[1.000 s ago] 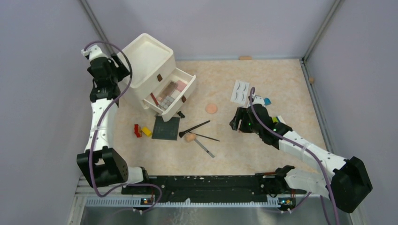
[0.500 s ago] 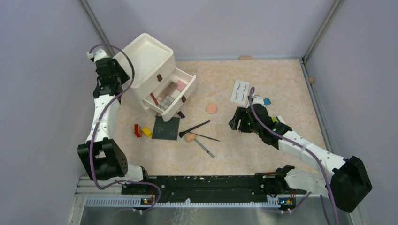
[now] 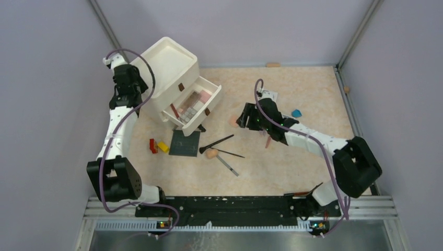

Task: Organize the makeup
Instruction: Close the drawer in the storage box.

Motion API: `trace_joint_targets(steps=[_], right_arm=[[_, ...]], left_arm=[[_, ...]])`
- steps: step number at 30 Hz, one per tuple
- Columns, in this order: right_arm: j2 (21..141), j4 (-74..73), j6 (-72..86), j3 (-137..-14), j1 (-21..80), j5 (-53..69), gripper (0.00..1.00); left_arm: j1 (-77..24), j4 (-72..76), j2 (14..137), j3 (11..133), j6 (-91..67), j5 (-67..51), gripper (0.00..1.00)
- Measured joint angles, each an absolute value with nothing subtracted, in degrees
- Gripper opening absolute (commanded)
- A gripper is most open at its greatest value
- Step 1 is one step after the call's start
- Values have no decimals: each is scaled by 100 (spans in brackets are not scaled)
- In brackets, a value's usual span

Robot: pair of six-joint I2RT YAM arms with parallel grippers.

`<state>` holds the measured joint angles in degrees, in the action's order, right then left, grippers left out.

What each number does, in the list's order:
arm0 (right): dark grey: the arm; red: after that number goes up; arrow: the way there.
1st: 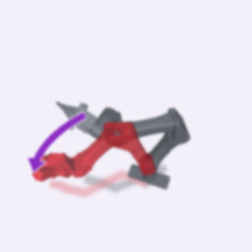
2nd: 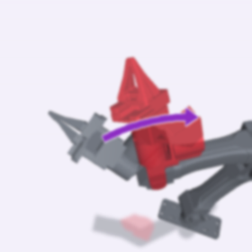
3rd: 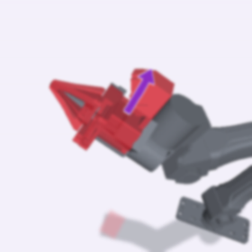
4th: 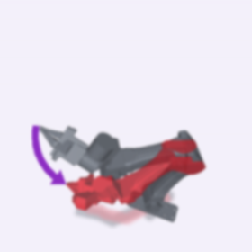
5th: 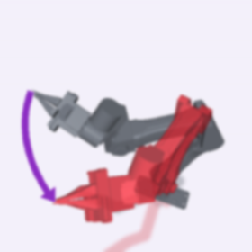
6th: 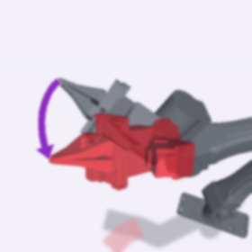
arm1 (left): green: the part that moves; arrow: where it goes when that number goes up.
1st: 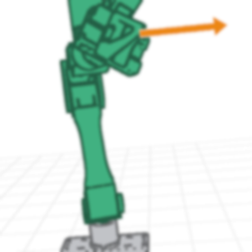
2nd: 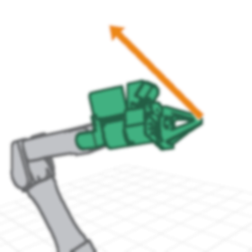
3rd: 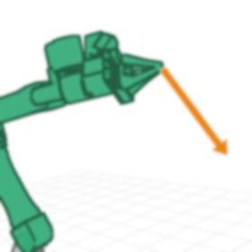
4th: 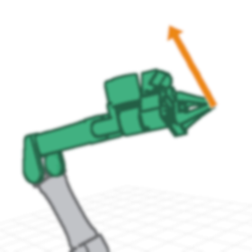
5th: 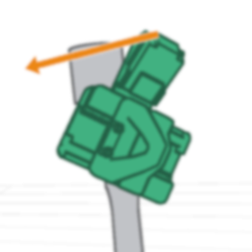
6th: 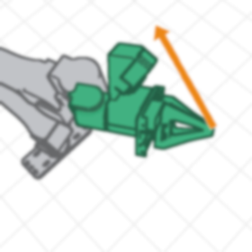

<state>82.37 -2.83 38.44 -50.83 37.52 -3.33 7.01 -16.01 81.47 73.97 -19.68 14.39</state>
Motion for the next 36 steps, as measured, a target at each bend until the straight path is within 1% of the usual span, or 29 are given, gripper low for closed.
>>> trace_joint_targets(steps=[2, 6, 8, 12, 19, 23, 29, 36], right_arm=[[8648, -16, 3911, -5378, 3774, -340, 54], [9330, 412, 4117, -5839, 3833, -454, 38], [9633, 558, 4252, -6023, 3868, -552, 35], [10066, 757, 4550, -6206, 4018, -786, 34], [10650, 816, 4748, -6665, 4617, -996, 31], [10833, 862, 4825, -6678, 4740, -1055, 28], [10938, 993, 4805, -6702, 4748, -1221, 27], [11142, 812, 4609, -7177, 4744, -1297, 28]], left_arm=[[666, -1516, 8073, 7299, -1988, 1433, 43], [589, -1367, 7856, 7059, -2027, 1350, 43], [539, -1350, 7762, 6973, -2032, 1291, 43], [475, -1350, 7708, 6912, -2029, 1153, 45], [421, -1503, 7741, 6971, -1981, 884, 51], [419, -1715, 7848, 7168, -1944, 843, 51], [421, -1811, 7990, 7330, -1935, 794, 49], [425, -1723, 8020, 7332, -1865, 705, 51]])
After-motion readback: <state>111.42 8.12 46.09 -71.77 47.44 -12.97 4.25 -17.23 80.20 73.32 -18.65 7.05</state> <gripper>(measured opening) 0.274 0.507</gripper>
